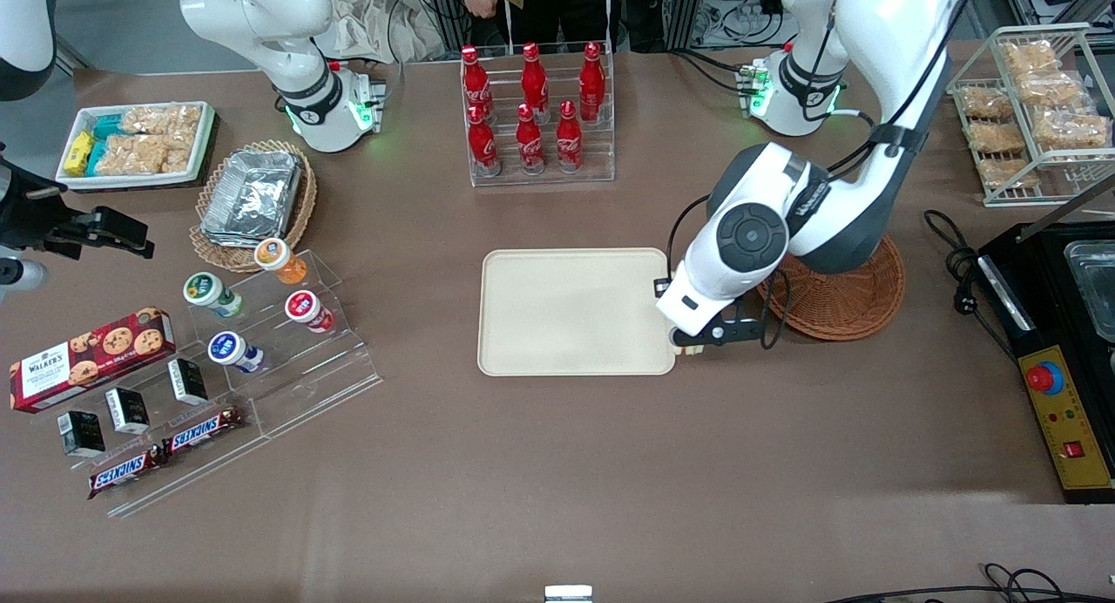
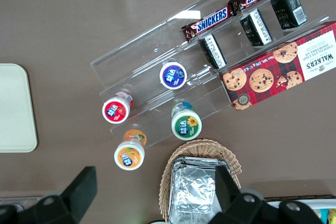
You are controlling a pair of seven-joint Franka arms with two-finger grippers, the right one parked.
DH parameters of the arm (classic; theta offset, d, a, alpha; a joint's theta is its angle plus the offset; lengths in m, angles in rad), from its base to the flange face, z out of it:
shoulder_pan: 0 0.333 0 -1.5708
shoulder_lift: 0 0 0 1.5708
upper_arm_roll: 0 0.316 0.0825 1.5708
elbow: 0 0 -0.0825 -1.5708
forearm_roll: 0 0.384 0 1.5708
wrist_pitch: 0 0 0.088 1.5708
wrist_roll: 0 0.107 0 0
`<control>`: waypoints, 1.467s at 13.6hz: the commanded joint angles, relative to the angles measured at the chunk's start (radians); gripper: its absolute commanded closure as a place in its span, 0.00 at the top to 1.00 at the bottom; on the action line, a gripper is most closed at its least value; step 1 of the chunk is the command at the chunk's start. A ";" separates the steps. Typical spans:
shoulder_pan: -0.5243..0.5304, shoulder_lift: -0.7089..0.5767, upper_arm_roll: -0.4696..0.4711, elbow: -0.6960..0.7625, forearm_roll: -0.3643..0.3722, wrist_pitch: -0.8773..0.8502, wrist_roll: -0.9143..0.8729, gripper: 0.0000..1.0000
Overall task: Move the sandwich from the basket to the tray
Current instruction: 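Lift the sandwich and carry it with the left gripper over the white tray, then lower the sandwich onto the tray and open the left gripper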
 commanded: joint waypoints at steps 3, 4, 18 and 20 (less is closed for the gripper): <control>-0.044 0.065 0.004 0.005 0.019 0.054 -0.022 0.28; -0.044 0.071 0.004 -0.018 0.019 0.083 -0.024 0.28; -0.112 0.188 0.007 -0.078 0.174 0.215 -0.147 0.31; -0.113 0.189 0.007 -0.078 0.175 0.215 -0.145 0.41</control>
